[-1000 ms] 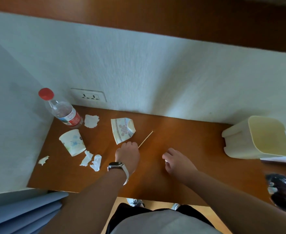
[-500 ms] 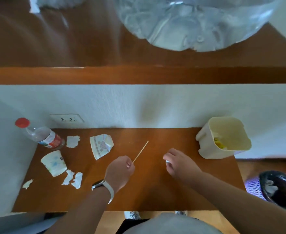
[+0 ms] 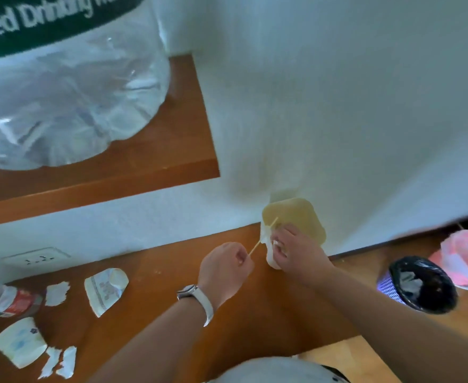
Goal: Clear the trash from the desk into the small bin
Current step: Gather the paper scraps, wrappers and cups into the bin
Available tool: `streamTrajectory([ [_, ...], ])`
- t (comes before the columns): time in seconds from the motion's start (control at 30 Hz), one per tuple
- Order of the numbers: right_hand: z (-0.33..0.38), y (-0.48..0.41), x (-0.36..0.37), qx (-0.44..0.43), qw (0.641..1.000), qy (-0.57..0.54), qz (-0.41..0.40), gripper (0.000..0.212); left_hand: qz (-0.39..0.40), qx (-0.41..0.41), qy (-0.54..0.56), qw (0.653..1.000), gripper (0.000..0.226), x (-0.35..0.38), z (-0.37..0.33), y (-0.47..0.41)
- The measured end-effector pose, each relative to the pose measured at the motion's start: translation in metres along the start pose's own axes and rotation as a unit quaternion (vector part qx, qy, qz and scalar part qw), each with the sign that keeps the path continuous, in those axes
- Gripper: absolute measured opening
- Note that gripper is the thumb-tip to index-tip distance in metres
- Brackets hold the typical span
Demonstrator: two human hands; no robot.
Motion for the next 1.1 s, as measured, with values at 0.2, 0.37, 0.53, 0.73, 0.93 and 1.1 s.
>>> streamTrajectory([
  [0.2, -0.043, 0.008, -0.016, 0.019, 0.999, -0.003, -0.040, 0.011, 0.021, -0.004, -0.084, 0.996, 0.018, 0.015, -0.048, -0.023],
  [0.37, -0.073, 0.004, -0.025, -0.001, 1.000, 0.003, -0.029, 0.015, 0.013, 0.025, -0.164, 0.986, 0.027, 0.021, -0.076, -0.038],
  [0.53, -0.090, 0.001, -0.032, -0.011, 1.000, -0.021, -0.018, 0.017, -0.012, 0.037, -0.181, 0.983, 0.025, 0.029, -0.091, -0.036],
  [0.73, -0.087, -0.010, -0.036, -0.076, 0.996, 0.001, 0.046, 0.029, -0.045, 0.064, -0.133, 0.988, 0.027, 0.018, -0.090, -0.027],
  [0.93, -0.050, -0.030, -0.025, -0.160, 0.975, 0.057, 0.141, 0.048, -0.095, 0.086, -0.178, 0.976, 0.021, -0.005, -0.036, -0.002],
  [1.1, -0.006, -0.040, -0.005, -0.231, 0.956, 0.091, 0.159, 0.053, -0.059, 0.032, -0.209, 0.976, 0.043, -0.025, 0.026, 0.024],
])
Point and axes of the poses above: each hand's wrist, its own y-axis away from the middle knuckle, its own x-axis out of the palm, z = x × y, the point moved 1 cm from there along -y, towards the middle knuckle, and after that the axes turned 9 degrees about -x, right-handed, at the moved point
